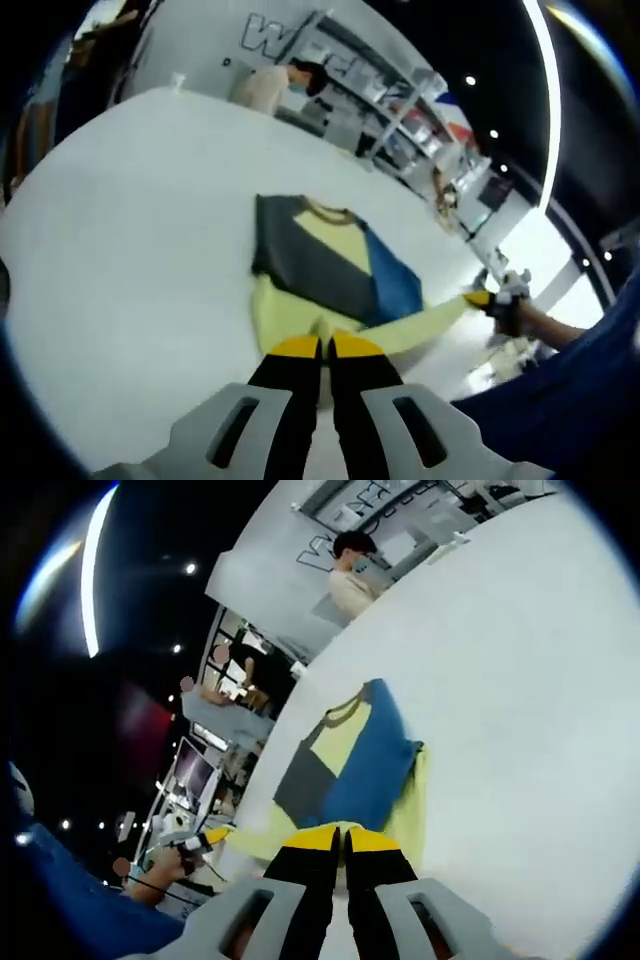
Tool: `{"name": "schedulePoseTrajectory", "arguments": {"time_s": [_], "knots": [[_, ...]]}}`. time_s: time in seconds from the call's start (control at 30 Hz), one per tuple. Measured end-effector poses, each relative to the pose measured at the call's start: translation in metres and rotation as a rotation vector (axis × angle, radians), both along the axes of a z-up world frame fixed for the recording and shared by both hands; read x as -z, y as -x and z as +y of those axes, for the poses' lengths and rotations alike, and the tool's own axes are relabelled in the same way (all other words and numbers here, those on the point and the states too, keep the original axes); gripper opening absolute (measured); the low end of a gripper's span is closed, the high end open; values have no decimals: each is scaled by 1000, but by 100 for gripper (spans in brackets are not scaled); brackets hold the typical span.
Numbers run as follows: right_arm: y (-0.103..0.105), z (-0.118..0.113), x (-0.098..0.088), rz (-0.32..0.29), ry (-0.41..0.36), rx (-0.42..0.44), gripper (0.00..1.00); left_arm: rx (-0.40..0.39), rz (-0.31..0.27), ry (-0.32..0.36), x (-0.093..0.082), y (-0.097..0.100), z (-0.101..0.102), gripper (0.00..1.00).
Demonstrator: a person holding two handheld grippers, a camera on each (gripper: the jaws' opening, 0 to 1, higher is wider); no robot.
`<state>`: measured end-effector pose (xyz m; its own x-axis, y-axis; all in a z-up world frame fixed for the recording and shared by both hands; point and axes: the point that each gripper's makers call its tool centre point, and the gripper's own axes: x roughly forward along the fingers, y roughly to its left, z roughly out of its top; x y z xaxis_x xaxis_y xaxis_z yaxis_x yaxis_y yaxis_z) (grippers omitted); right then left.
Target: Fold the garment on the visible template until the final outline fits inside the template.
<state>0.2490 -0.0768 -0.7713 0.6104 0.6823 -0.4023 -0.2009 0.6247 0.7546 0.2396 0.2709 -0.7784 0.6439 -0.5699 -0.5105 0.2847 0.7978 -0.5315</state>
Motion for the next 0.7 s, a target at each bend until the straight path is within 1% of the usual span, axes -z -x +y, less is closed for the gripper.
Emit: {"name": "schedulePoseTrajectory", "arguments": {"time_s": [0.1, 0.2, 0.23, 0.43, 0.6, 0.63, 0.7], "knots": [[-10, 2, 0, -3, 3, -3, 0, -2, 2, -6, 2, -7, 0, 0], [-25, 2, -4, -10, -17, 20, 0, 0, -5, -6, 0, -19, 2, 0], [-27, 1, -4, -10, -19, 23, 0, -1, -7, -5, -1, -21, 2, 0], [-50, 1, -4, -17, -6, 30, 0, -1, -16, -4, -2, -45, 2, 0], [-64, 0, 0, -7, -10, 46, 0, -4, -6, 3, 0, -63, 2, 0], [-71, 0, 0, -3, -18, 55, 0, -4, -3, 6, 0, -70, 1, 0], [-79, -1, 1, 5, -27, 67, 0, -7, 7, 14, 2, -79, 0, 0]]}}
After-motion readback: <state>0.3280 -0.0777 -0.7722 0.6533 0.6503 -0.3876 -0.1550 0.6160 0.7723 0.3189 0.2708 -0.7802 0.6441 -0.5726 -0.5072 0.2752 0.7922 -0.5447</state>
